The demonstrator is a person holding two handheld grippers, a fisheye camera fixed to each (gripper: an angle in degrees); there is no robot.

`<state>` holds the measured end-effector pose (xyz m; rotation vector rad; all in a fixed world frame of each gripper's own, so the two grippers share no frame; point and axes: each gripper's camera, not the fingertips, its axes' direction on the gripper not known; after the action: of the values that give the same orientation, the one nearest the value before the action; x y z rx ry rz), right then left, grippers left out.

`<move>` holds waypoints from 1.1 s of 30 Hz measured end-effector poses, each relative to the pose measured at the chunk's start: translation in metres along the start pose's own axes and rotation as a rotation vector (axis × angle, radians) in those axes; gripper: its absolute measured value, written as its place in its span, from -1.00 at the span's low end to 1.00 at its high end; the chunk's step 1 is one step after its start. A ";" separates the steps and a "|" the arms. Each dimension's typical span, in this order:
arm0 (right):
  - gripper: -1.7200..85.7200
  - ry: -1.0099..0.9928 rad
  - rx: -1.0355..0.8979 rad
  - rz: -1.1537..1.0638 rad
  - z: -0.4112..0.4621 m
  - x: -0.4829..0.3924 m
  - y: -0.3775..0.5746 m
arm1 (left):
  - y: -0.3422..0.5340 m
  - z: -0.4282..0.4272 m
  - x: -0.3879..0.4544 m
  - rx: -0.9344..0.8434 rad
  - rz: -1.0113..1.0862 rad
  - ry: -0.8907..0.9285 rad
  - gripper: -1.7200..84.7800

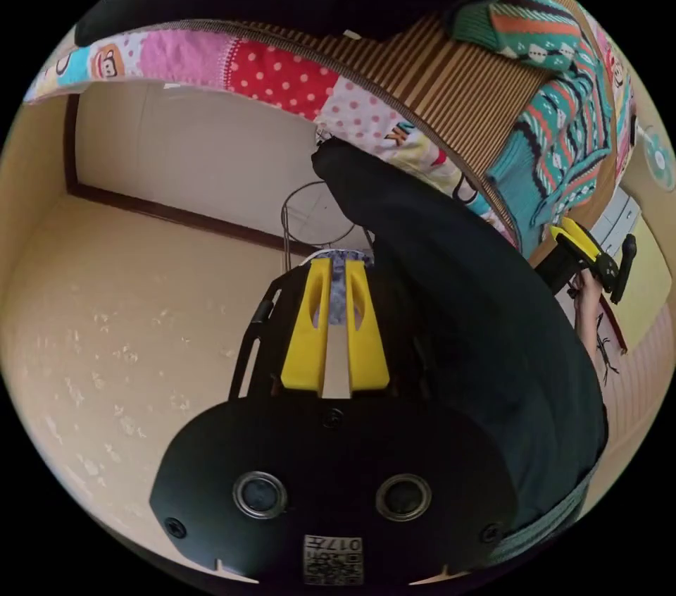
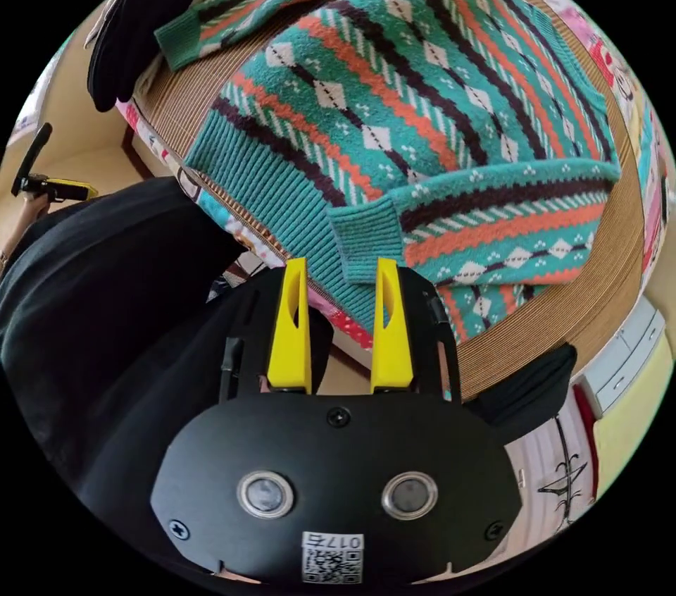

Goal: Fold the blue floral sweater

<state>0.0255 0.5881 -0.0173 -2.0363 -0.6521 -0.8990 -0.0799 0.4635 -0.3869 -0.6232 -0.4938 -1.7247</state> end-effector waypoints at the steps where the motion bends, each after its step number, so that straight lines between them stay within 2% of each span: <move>1: -0.66 0.024 -0.033 -0.014 0.007 -0.002 -0.003 | 0.012 -0.008 0.000 0.032 -0.008 0.015 -0.86; 3: -0.68 0.146 -0.185 -0.059 0.041 -0.004 -0.008 | 0.025 -0.018 0.009 0.062 0.003 -0.004 -0.87; 5: -0.71 0.165 -0.239 -0.089 0.060 -0.002 0.000 | 0.031 -0.025 0.027 0.062 0.021 -0.064 -0.87; 10: -0.82 0.084 -0.025 -0.172 0.054 0.024 0.067 | 0.034 -0.038 0.065 0.102 0.066 -0.077 -0.93; 13: -0.87 -0.177 0.253 -0.148 0.018 0.092 0.154 | 0.028 -0.049 0.084 0.139 0.120 -0.076 -0.96; 15: -0.88 -0.426 0.497 0.005 -0.010 0.184 0.251 | 0.023 -0.050 0.093 0.146 0.145 -0.094 -0.96; 17: -0.89 -0.521 0.670 0.129 -0.025 0.251 0.340 | 0.016 -0.041 0.098 0.125 0.159 -0.118 -0.97; 19: -0.89 -0.528 0.832 0.308 -0.032 0.312 0.434 | 0.012 -0.033 0.097 0.113 0.162 -0.125 -0.97; 21: -0.89 -0.515 1.017 0.624 -0.021 0.378 0.560 | 0.011 -0.028 0.093 0.115 0.145 -0.147 -0.97; 22: -0.89 -0.511 1.057 0.709 -0.014 0.390 0.589 | 0.012 -0.027 0.089 0.122 0.119 -0.171 -0.97; 24: -0.89 -0.530 1.171 1.031 0.031 0.418 0.684 | 0.013 -0.025 0.085 0.136 0.098 -0.194 -0.97; 26: -0.89 -0.636 1.198 1.218 0.077 0.422 0.726 | 0.017 -0.028 0.085 0.169 0.122 -0.228 -0.97; 29: -0.87 -0.841 1.199 1.265 0.142 0.401 0.731 | 0.017 -0.036 0.085 0.200 0.167 -0.274 -0.96; 31: -0.84 -0.925 1.083 1.219 0.171 0.379 0.702 | 0.012 -0.040 0.082 0.195 0.191 -0.270 -0.95; 33: -0.80 -0.984 0.811 1.073 0.201 0.347 0.644 | 0.006 -0.046 0.078 0.195 0.192 -0.260 -0.92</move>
<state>0.7622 0.4469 -0.1291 -1.5560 -0.2125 0.9128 -0.0948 0.3746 -0.3722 -0.7327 -0.7501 -1.4025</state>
